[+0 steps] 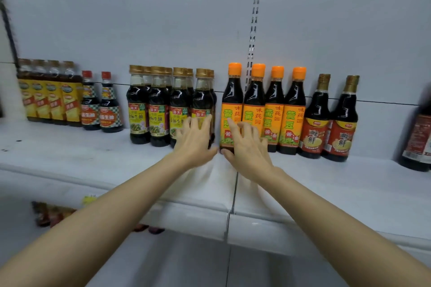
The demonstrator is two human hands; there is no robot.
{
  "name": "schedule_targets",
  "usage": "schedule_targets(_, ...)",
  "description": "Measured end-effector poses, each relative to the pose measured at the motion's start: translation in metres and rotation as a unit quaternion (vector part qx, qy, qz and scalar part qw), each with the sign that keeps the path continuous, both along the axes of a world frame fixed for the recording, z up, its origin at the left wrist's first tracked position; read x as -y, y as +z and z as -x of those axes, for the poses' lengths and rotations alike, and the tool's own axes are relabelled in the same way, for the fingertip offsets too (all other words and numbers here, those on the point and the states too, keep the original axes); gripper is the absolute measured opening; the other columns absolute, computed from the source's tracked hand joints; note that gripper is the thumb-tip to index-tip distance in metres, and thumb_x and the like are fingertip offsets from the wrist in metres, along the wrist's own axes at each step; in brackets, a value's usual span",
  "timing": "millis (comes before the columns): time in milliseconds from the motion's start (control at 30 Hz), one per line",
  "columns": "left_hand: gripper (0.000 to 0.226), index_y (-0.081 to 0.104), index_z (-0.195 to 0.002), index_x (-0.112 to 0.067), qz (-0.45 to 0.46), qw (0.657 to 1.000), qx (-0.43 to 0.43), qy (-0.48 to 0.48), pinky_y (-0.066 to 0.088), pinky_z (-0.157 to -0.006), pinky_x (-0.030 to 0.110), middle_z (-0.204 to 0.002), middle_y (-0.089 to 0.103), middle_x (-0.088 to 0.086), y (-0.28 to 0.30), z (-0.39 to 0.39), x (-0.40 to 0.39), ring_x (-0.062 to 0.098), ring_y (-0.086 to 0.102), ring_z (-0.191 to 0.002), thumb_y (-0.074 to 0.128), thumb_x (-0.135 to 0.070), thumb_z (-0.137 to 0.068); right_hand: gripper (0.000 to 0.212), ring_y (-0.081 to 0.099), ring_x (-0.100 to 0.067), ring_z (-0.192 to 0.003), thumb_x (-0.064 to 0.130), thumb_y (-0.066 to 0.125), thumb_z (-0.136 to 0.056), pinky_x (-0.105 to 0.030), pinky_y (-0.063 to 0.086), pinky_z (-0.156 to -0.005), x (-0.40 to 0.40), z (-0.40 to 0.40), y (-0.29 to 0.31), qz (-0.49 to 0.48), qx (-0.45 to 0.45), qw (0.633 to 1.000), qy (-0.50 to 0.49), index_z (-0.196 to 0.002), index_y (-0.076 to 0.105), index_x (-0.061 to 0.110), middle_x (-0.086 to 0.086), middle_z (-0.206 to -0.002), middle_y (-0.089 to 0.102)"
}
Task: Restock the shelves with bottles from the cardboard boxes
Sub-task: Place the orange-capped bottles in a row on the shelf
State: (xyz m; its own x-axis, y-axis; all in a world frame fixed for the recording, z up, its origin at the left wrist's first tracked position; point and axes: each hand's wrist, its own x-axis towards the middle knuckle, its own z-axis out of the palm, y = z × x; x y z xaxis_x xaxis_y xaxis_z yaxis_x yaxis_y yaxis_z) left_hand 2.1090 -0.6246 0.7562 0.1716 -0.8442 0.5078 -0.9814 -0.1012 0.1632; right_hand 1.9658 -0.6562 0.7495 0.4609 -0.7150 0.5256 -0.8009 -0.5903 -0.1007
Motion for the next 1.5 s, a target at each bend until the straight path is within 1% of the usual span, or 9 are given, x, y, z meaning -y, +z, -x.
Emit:
schedule_targets(133, 0.075, 0.013, -0.149, -0.02, -0.029, 0.997, 0.009, 0.075, 0.001, -0.111, 0.064, -0.153, 0.018, 0.011, -0.002, -0.028, -0.044, 0.032, -0.006, -0.145, 0.054, -0.042, -0.09, 0.072, 0.017, -0.024, -0.137, 0.047, 0.046, -0.096, -0.053, 0.026, -0.108, -0.026, -0.038, 0.002, -0.038, 0.001, 0.996, 0.08, -0.152, 0.008, 0.024, -0.004, -0.149, 0.02)
schedule_targets(300, 0.074, 0.011, -0.15, -0.02, -0.041, 0.985, 0.012, 0.167, 0.0, -0.11, 0.066, -0.158, 0.007, 0.009, 0.01, -0.084, -0.117, 0.032, -0.01, -0.145, 0.05, -0.045, -0.092, 0.068, 0.01, -0.023, -0.142, 0.046, 0.042, -0.098, -0.055, 0.019, -0.109, -0.077, -0.107, 0.014, -0.045, -0.001, 0.982, 0.181, -0.153, 0.009, 0.023, -0.001, -0.155, 0.014)
schedule_targets(433, 0.076, 0.005, -0.152, -0.025, -0.044, 0.968, -0.006, 0.247, -0.003, -0.109, 0.065, -0.159, -0.01, 0.007, 0.009, -0.142, -0.19, 0.032, -0.017, -0.144, 0.05, -0.042, -0.093, 0.068, 0.004, -0.022, -0.145, 0.049, 0.04, -0.098, -0.058, 0.017, -0.112, -0.129, -0.171, 0.016, -0.031, -0.037, 0.963, 0.265, -0.153, 0.007, 0.024, 0.001, -0.158, 0.008)
schedule_targets(633, 0.075, -0.007, -0.151, -0.032, -0.141, 0.918, -0.041, 0.368, -0.005, -0.108, 0.065, -0.156, -0.027, 0.003, -0.023, -0.238, -0.326, 0.034, -0.026, -0.141, 0.041, -0.05, -0.096, 0.07, -0.012, -0.02, -0.147, 0.057, 0.029, -0.098, -0.061, 0.0, -0.114, -0.224, -0.29, -0.015, -0.062, -0.12, 0.919, 0.37, -0.153, -0.004, 0.029, 0.005, -0.161, -0.011)
schedule_targets(833, 0.064, -0.011, -0.151, -0.032, -0.239, 0.863, -0.111, 0.43, -0.006, -0.107, 0.067, -0.155, -0.029, 0.003, -0.081, -0.332, -0.488, 0.035, -0.029, -0.14, 0.026, -0.047, -0.101, 0.069, -0.013, -0.024, -0.147, 0.058, 0.023, -0.098, -0.063, 0.003, -0.113, -0.351, -0.422, -0.086, -0.126, -0.252, 0.858, 0.429, -0.153, -0.006, 0.029, 0.005, -0.16, -0.017)
schedule_targets(1033, 0.063, -0.01, -0.151, -0.032, -0.273, 0.792, -0.221, 0.5, -0.006, -0.108, 0.066, -0.156, -0.025, 0.003, -0.159, -0.38, -0.593, 0.035, -0.024, -0.142, 0.025, -0.047, -0.101, 0.068, -0.011, -0.026, -0.147, 0.058, 0.025, -0.098, -0.06, 0.005, -0.114, -0.451, -0.512, -0.156, -0.186, -0.324, 0.806, 0.46, -0.154, -0.003, 0.03, 0.004, -0.161, -0.012)
schedule_targets(1167, 0.064, -0.011, -0.151, -0.034, -0.3, 0.73, -0.296, 0.538, -0.007, -0.109, 0.066, -0.156, -0.026, 0.001, -0.199, -0.414, -0.632, 0.034, -0.024, -0.142, 0.025, -0.05, -0.1, 0.066, -0.008, -0.028, -0.147, 0.058, 0.028, -0.098, -0.061, 0.007, -0.114, -0.491, -0.555, -0.194, -0.201, -0.34, 0.775, 0.493, -0.153, 0.002, 0.033, 0.003, -0.161, -0.007)
schedule_targets(1233, 0.065, -0.011, -0.15, -0.035, -0.302, 0.711, -0.317, 0.55, -0.007, -0.11, 0.066, -0.156, -0.026, 0.0, -0.211, -0.437, -0.641, 0.034, -0.025, -0.142, 0.025, -0.051, -0.1, 0.065, -0.008, -0.029, -0.146, 0.059, 0.028, -0.098, -0.062, 0.008, -0.113, -0.5, -0.583, -0.208, -0.206, -0.347, 0.762, 0.506, -0.153, 0.004, 0.034, 0.002, -0.161, -0.007)
schedule_targets(1500, 0.072, -0.004, -0.152, -0.032, -0.308, 0.686, -0.294, 0.59, -0.007, -0.109, 0.066, -0.158, -0.019, 0.001, -0.223, -0.538, -0.657, 0.034, -0.022, -0.143, 0.032, -0.058, -0.096, 0.066, 0.003, -0.035, -0.145, 0.056, 0.031, -0.098, -0.058, 0.013, -0.112, -0.519, -0.709, -0.232, -0.264, -0.335, 0.736, 0.525, -0.153, 0.005, 0.031, -0.003, -0.16, -0.001)
